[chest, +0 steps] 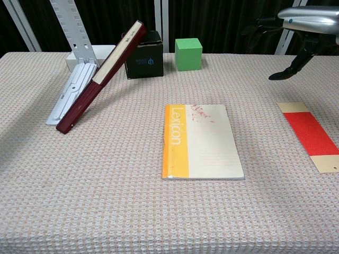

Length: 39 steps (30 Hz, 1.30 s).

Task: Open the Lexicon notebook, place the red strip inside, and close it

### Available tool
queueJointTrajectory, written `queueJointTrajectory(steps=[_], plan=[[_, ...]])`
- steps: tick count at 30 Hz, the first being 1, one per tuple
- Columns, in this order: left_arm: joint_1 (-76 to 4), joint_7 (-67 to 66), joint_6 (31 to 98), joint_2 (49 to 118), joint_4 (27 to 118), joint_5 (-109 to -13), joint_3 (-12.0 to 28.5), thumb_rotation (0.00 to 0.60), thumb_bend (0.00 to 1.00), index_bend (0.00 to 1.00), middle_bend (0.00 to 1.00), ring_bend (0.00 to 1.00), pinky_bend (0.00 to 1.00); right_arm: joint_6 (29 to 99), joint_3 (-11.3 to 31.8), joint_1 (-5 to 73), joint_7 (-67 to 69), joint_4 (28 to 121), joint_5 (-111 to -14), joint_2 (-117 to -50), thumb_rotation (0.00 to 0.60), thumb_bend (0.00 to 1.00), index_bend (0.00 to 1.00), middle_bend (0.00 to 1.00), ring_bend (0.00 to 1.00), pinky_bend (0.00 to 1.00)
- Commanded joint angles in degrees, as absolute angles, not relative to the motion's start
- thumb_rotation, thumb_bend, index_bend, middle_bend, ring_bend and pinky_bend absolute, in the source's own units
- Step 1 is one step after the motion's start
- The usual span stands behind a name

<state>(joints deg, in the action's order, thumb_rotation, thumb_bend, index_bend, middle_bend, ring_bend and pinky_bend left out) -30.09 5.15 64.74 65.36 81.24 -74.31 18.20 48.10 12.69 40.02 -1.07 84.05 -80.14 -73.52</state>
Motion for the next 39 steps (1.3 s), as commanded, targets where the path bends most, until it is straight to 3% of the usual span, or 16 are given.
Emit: queueJointTrajectory(steps=[1,7,15,21,28,39], plan=[[-30.3,5.3,64.3,65.4,80.9,-74.1,17.8,0.600,0.02,0.25,0.13,0.08,0.12,47.7,12.5,40.8,-1.8,83.3,-79.7,-74.3,0.600,0.15,0.13,0.22,0.08,0.14],[-28.4,5.1,66.1,64.2,82.8,-74.8,15.8,0.600,0.02,0.25,0.13,0.08,0.12,48.9,10.0,41.5,-4.4,82.6,-83.2,-74.2,0.600,0.15,0.13,0.23,0.09,0.15],[-22.1,-0.4,72.4,60.8,91.5,-79.6,9.4,0.600,0.02,0.25,0.13,0.08,0.12,52.2,1.9,42.5,-7.5,80.3,-97.6,-73.8,0.600,0.15,0.27,0.31,0.11,0.20],[-17.4,-3.0,78.5,60.5,96.3,-83.3,5.8,0.600,0.02,0.25,0.13,0.08,0.12,54.8,-2.2,43.3,-4.9,74.9,-103.8,-78.1,0.600,0.12,0.28,0.27,0.11,0.20],[-15.1,-5.2,82.3,60.6,98.5,-87.3,3.9,0.600,0.02,0.25,0.13,0.08,0.12,59.8,-4.1,43.5,-1.0,66.6,-107.4,-84.3,0.600,0.05,0.29,0.26,0.11,0.12],[-15.0,-5.6,82.5,60.3,99.2,-87.9,4.3,0.600,0.02,0.25,0.13,0.08,0.12,61.7,-5.2,45.1,1.9,58.9,-108.4,-90.5,0.600,0.05,0.29,0.26,0.10,0.11]])
